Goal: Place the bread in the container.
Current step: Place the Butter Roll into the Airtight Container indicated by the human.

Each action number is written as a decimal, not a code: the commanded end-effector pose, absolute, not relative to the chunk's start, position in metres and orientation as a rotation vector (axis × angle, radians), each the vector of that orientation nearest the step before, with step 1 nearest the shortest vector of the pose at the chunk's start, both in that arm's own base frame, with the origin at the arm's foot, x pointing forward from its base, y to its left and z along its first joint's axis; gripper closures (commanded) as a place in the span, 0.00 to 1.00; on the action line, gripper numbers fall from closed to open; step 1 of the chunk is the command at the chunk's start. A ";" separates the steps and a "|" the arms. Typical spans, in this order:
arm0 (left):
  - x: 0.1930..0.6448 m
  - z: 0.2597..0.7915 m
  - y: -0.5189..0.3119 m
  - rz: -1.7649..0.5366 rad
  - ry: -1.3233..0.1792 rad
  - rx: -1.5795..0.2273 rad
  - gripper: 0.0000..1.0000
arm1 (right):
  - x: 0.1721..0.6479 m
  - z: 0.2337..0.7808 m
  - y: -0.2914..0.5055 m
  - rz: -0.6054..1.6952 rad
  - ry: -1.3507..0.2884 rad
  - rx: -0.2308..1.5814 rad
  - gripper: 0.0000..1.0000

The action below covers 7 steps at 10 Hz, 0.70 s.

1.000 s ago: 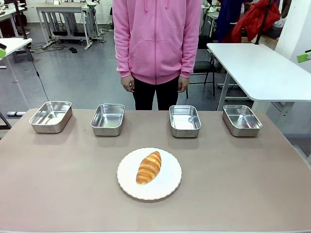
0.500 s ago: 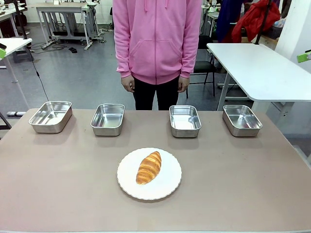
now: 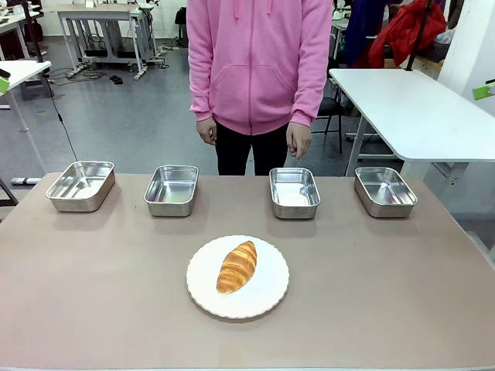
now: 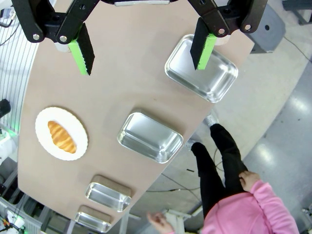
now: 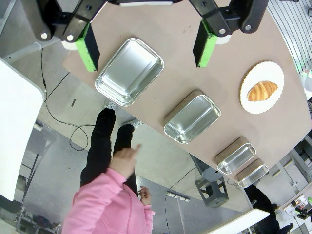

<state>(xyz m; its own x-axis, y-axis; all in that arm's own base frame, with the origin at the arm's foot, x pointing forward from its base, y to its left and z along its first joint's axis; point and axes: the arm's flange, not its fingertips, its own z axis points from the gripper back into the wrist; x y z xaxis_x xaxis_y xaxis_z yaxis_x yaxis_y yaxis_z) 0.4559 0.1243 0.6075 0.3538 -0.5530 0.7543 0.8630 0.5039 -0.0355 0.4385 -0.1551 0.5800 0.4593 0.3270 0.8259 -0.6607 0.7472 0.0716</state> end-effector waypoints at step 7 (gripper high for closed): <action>0.455 0.609 0.124 -0.965 -0.764 -0.480 0.00 | 0.441 0.581 -0.155 0.636 -0.928 0.423 0.00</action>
